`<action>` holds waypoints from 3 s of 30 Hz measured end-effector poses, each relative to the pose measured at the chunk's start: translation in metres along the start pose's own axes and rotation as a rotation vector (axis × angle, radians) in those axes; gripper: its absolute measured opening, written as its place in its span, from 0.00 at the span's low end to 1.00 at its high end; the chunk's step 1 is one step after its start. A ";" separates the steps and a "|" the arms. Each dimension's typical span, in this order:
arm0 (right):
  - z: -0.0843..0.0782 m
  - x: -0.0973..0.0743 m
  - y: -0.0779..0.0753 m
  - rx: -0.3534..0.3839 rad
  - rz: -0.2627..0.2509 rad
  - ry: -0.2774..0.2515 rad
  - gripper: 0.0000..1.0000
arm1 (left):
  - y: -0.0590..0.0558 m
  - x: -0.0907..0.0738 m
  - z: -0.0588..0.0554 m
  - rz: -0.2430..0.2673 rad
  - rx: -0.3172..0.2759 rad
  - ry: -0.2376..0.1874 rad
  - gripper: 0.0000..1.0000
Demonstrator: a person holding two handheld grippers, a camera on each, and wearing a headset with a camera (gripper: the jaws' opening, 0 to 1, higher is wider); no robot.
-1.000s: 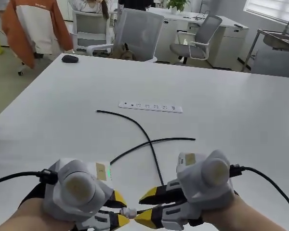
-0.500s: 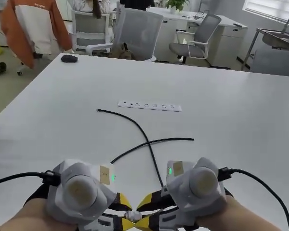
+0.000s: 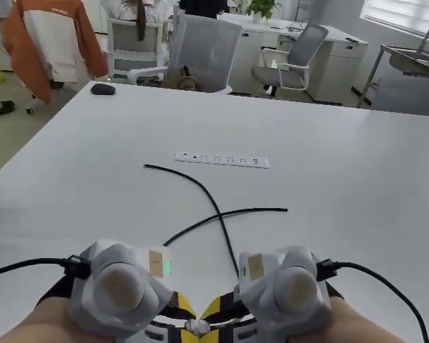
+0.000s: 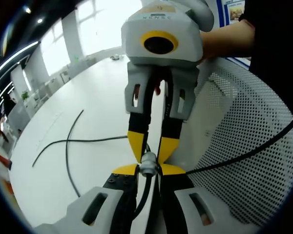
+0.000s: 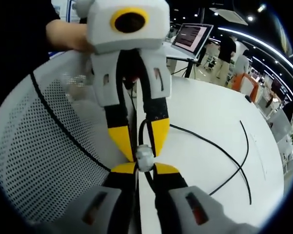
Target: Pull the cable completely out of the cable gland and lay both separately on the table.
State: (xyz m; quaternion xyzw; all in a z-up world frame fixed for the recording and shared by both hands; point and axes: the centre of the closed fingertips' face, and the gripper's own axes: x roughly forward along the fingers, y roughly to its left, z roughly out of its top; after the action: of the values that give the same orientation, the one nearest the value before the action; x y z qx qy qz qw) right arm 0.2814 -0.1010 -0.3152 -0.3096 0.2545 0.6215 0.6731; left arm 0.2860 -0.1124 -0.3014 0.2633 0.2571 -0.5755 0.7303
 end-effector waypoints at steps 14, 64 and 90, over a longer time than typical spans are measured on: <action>0.006 0.001 -0.006 -0.088 -0.061 0.033 0.10 | 0.009 -0.005 -0.002 -0.003 -0.172 -0.040 0.17; -0.010 0.005 0.001 0.117 0.057 0.028 0.13 | 0.000 0.013 -0.003 0.053 0.333 0.116 0.16; 0.004 0.004 -0.015 -0.088 -0.085 0.041 0.10 | 0.029 -0.014 0.005 0.053 -0.249 -0.124 0.03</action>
State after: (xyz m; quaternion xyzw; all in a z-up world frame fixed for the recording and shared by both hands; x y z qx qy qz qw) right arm 0.2969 -0.0961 -0.3135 -0.3621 0.2271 0.5966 0.6792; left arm 0.3115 -0.1001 -0.2859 0.1414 0.2736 -0.5349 0.7868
